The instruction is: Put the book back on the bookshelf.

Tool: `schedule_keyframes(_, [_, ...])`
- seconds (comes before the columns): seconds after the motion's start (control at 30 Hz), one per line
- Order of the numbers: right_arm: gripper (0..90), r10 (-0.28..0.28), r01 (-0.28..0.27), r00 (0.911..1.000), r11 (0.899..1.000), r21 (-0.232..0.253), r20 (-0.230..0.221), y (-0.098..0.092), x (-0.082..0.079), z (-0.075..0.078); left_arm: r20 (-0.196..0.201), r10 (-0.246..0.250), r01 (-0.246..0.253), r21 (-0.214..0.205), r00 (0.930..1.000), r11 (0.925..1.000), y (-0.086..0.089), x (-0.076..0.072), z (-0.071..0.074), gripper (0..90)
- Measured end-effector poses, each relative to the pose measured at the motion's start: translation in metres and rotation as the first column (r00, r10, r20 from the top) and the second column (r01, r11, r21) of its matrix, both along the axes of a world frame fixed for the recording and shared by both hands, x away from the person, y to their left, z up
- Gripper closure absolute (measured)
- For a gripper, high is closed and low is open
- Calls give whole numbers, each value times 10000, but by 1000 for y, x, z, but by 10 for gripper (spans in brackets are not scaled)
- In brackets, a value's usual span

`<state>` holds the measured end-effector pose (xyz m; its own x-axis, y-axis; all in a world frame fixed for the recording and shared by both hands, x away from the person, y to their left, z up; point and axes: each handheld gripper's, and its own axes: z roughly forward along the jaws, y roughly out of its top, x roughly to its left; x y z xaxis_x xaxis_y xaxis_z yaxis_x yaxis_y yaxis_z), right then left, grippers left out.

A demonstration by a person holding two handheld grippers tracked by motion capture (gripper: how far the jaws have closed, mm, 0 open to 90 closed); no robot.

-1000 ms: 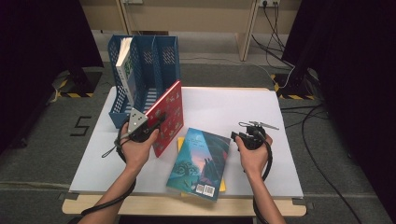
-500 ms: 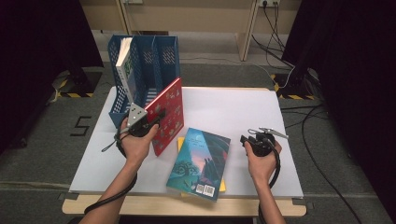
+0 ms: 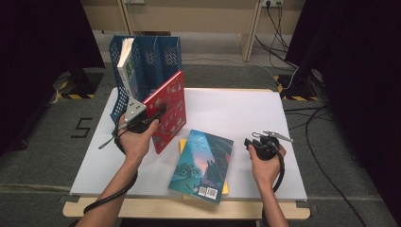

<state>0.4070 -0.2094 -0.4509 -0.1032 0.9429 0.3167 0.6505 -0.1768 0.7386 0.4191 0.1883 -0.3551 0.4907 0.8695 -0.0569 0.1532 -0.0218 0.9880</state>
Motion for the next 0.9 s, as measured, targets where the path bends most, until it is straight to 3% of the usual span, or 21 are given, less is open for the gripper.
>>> schedule_keyframes(0.5, [629,-77,78,9999,10000,59,-75,0,0,-2,252,115,-109,-238,9996,9997,-2,5,35,790])
schedule_keyframes(0.9, [629,8,-8,10000,10000,-45,-23,2,0,-3,399,211,-195,-402,9990,9990,0,9,50,790])
